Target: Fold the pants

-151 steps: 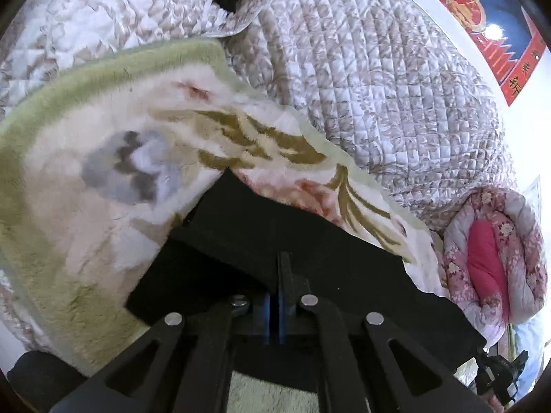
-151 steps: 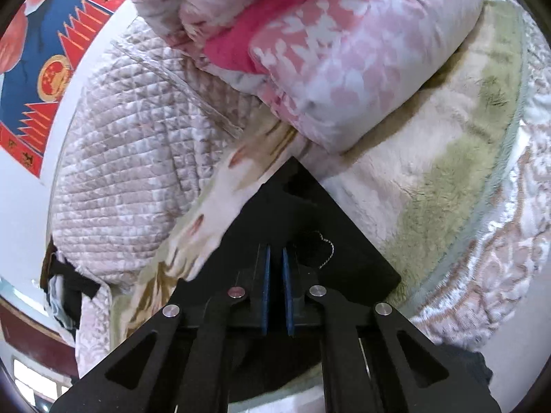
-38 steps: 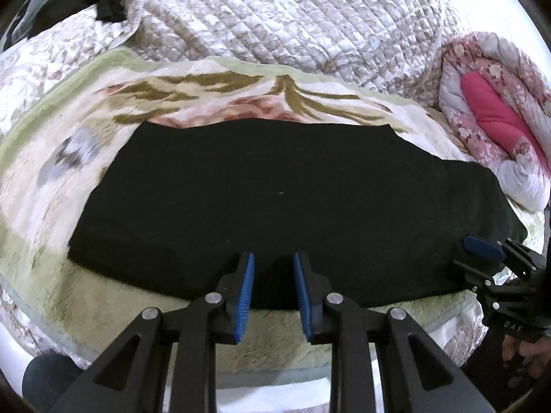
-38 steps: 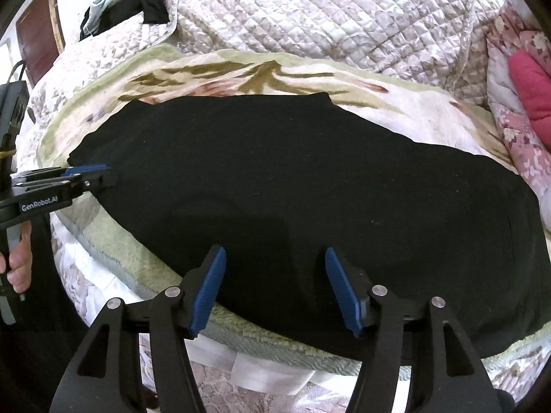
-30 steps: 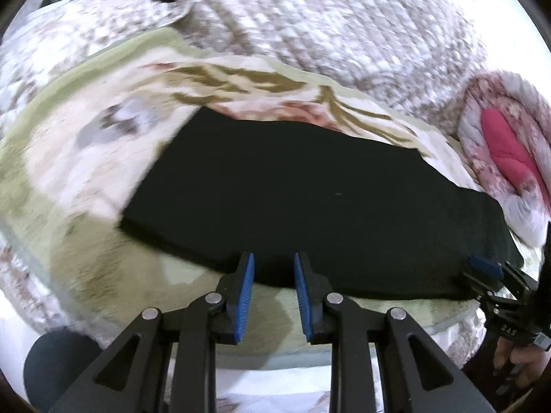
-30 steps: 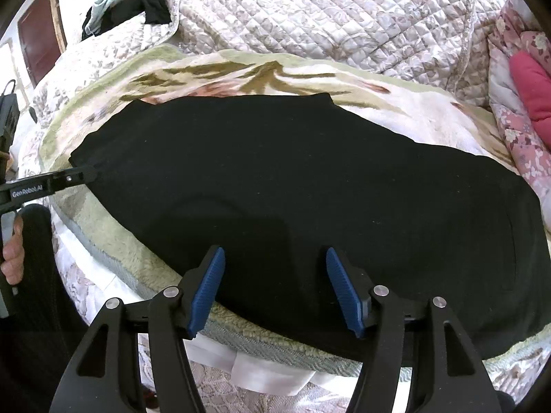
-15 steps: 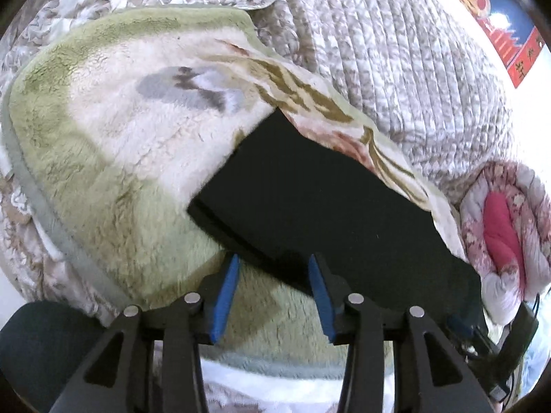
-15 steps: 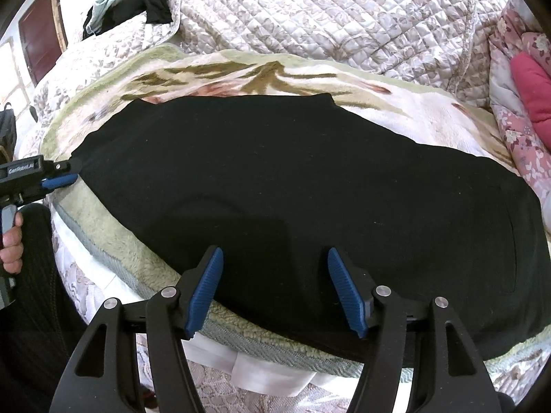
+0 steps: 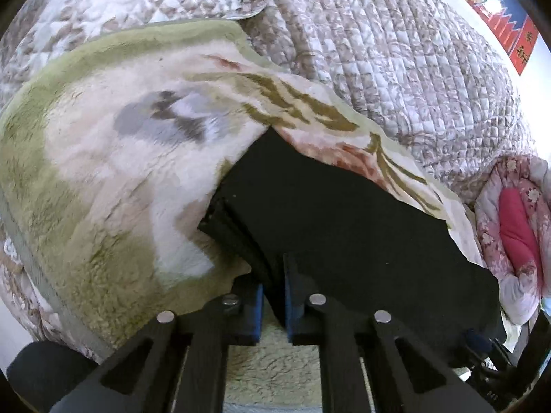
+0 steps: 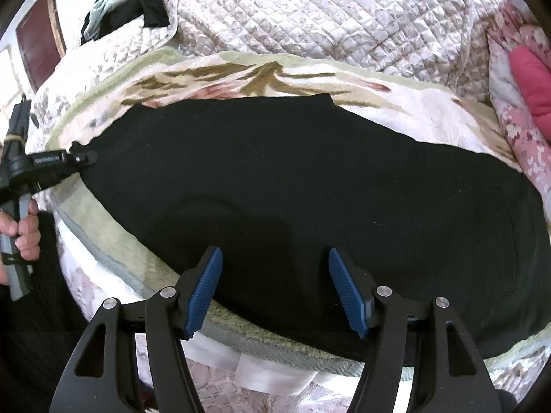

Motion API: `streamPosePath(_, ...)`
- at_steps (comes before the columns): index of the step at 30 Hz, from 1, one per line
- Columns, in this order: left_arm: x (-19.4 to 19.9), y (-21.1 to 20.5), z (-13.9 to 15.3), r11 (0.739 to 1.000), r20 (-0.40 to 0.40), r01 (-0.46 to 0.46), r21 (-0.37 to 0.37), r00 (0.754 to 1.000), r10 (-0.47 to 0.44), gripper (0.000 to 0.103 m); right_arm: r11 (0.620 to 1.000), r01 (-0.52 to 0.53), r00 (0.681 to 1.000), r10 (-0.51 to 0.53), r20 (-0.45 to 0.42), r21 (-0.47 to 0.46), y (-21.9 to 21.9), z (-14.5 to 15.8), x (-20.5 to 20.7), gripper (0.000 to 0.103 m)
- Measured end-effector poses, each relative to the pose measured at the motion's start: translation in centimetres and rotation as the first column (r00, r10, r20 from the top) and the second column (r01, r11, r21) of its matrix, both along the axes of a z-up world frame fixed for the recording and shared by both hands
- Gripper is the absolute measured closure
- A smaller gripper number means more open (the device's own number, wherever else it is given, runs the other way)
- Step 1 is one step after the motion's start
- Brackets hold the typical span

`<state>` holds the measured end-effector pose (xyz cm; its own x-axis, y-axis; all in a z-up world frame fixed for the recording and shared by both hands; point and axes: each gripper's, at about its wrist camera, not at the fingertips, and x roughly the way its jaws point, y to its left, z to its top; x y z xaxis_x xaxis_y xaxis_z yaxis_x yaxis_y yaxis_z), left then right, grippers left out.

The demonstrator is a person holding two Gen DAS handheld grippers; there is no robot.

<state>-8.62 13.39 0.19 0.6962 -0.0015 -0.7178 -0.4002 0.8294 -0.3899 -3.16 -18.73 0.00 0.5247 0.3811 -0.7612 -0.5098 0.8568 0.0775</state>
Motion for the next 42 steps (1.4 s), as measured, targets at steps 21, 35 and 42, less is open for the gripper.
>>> streamPosePath(21, 8.8, -21.2, 4.6, 0.740, 0.071, 0.671, 0.042, 0.737, -0.672, 0.095, 0.943, 0.275, 0.961, -0.266, -0.070, 0.185, -10.6, 1.6, 0.7, 0.039)
streamPosePath(35, 5.6, -21.6, 4.9, 0.677, 0.100, 0.736, 0.017, 0.672, -0.734, 0.091, 0.926, 0.274, 0.961, -0.255, -0.102, 0.260, -11.0, 1.8, 1.4, 0.039)
streamPosePath(42, 5.5, -16.5, 4.2, 0.809, 0.067, 0.588, 0.032, 0.806, -0.588, 0.091, 0.936, 0.177, 0.980, -0.141, -0.137, 0.305, -8.2, 1.6, 4.1, 0.039)
